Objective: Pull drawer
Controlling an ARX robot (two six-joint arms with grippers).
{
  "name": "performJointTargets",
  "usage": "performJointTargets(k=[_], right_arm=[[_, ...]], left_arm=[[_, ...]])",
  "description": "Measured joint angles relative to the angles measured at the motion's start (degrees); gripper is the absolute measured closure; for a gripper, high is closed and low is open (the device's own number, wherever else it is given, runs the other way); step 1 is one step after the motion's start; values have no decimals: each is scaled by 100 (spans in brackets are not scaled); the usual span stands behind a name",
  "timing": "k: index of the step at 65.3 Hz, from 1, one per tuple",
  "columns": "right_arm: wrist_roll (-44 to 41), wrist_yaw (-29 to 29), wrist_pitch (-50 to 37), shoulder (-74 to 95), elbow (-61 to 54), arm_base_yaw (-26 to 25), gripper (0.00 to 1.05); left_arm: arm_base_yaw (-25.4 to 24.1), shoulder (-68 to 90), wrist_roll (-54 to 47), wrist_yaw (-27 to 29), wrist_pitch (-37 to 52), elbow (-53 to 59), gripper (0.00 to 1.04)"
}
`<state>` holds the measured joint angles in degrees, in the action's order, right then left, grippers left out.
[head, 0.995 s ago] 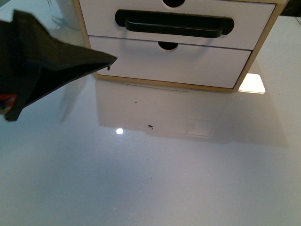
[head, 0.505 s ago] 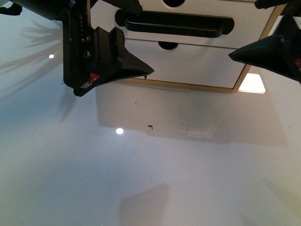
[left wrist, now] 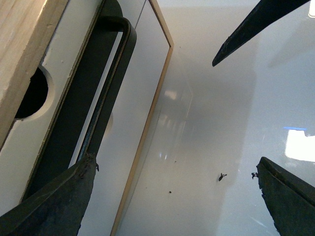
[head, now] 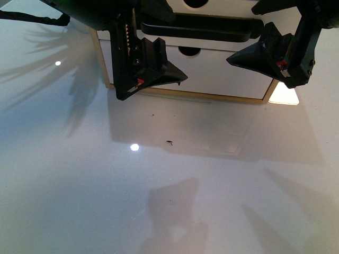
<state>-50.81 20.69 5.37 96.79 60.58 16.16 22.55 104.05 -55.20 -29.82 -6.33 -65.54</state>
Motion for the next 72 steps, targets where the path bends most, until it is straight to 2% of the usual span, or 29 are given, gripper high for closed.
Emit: performJointTargets(k=[21,42,72], right_arm=[[15,144,-120,229,87,-72,9],[66,286,-236,243,87,-129,9],[63,321,-286,538,271,-77,9]], left_arm=[[101,374,35,39,-52,-461,7],[92,750,-396,444,-149,-721,7],[52,1067,-522,535,-125,-911,7]])
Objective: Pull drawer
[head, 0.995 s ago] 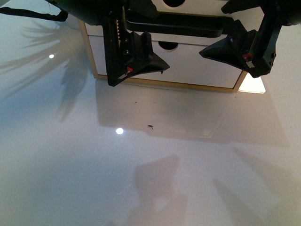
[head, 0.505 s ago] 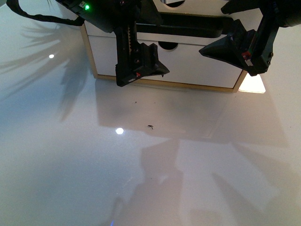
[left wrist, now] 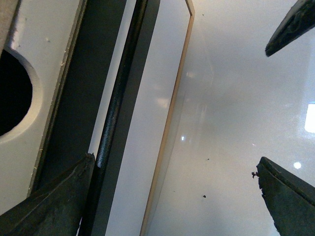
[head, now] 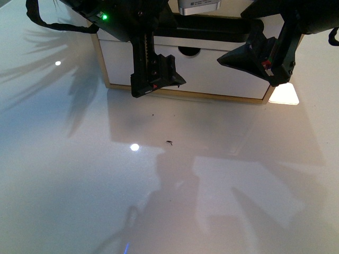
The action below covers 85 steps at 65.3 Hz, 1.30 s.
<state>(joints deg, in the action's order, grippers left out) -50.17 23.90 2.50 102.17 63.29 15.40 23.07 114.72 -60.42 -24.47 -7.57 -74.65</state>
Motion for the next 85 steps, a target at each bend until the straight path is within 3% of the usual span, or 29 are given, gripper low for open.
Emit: performJointTargets(k=[41,67,85], right_arm=[[-2,140,164,516,341,101,9],[-232,409,883,352,321,131,9],[-389,426,1259,-101,-136,332,9]], left_arm=[[-48,15,151,-87,31,0,7],[-24,-81,-286,-107,-446,87,7],[42,-634,-356,-317,-511,789,7]])
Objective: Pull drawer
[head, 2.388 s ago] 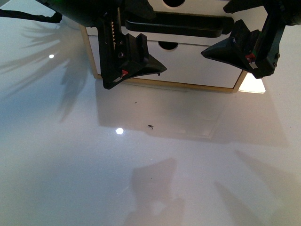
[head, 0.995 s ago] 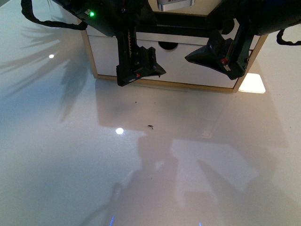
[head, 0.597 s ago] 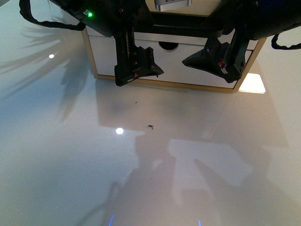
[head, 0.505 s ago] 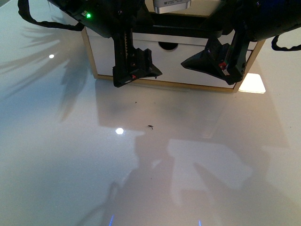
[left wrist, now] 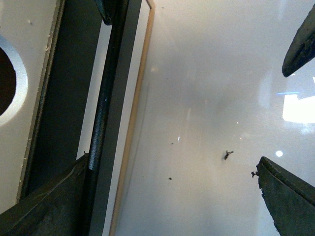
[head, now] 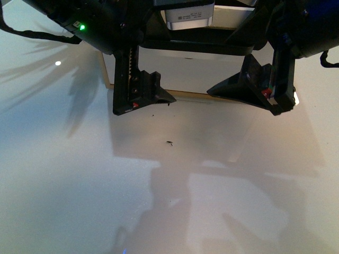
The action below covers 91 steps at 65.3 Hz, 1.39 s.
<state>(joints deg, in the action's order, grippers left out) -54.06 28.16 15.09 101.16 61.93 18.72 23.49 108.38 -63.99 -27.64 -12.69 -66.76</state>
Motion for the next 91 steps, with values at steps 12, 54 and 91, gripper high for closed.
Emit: performJointTargets(k=[12,54,91], right_arm=[[72,13,11,-345,-446,229,9],[1231,-44,-1176,-1456,-1309,374,9],[3775,-2909,-3687,-5405,-4194,-555,9]], left_arm=[[9,-507,0,-151,79,686,7],[92,-1851,1244,-501,1768,1985,7],[-581,-5493,4903,2542,4050,4459,7]])
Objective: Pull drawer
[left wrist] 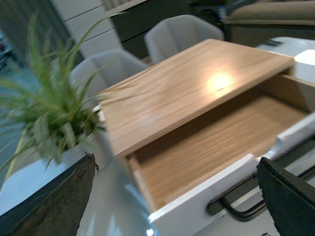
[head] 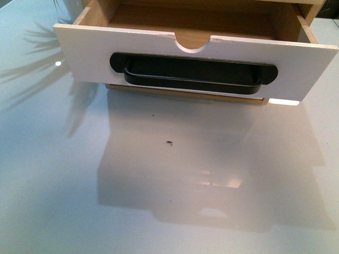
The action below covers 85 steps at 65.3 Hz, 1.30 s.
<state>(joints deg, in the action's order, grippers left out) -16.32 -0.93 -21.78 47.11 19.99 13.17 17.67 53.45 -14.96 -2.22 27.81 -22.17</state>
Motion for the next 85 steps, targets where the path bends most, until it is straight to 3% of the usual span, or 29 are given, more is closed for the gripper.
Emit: performJointTargets(k=[4,15,24,30,36,37,40,54,60,85], right_arm=[[339,-435,254,-732,-354,-94,9],[1130,-1512,1399,-2507,-737,-109,9],[1635,-2031,1808,-3204,-743,-120,9],[1735,-2004,1821,-3217,-743,-116,9],[1676,-831,2387,-3622,-807,-466,24],[1670,-400,2411,-3740,-859,-702,29],[1663,-50,2409,-3856,-916,-1082,38],[1657,76,2328,-4081,-1283,-1292,76],[1655,79,2286,-4203,-1443,-1292,103],[1648,79,2218,-4463,-1744,-1294,103]], left_arm=[[-302,-798,645,339,-498,350,7],[-1169,-2876,1604,376,-2240,933,7],[-1443,-3718,1882,393,-2938,1113,7],[-1453,-3755,1934,376,-2940,1110,7],[-1683,-3930,1711,229,-2330,1377,22],[-1714,-3993,1681,254,-2269,1432,27],[-1742,-4068,1635,238,-2236,1491,36],[-1749,-4872,1563,223,-2828,1696,75],[-1749,-4972,1561,223,-2828,1814,102],[-1749,-5311,1543,225,-2809,2140,102]])
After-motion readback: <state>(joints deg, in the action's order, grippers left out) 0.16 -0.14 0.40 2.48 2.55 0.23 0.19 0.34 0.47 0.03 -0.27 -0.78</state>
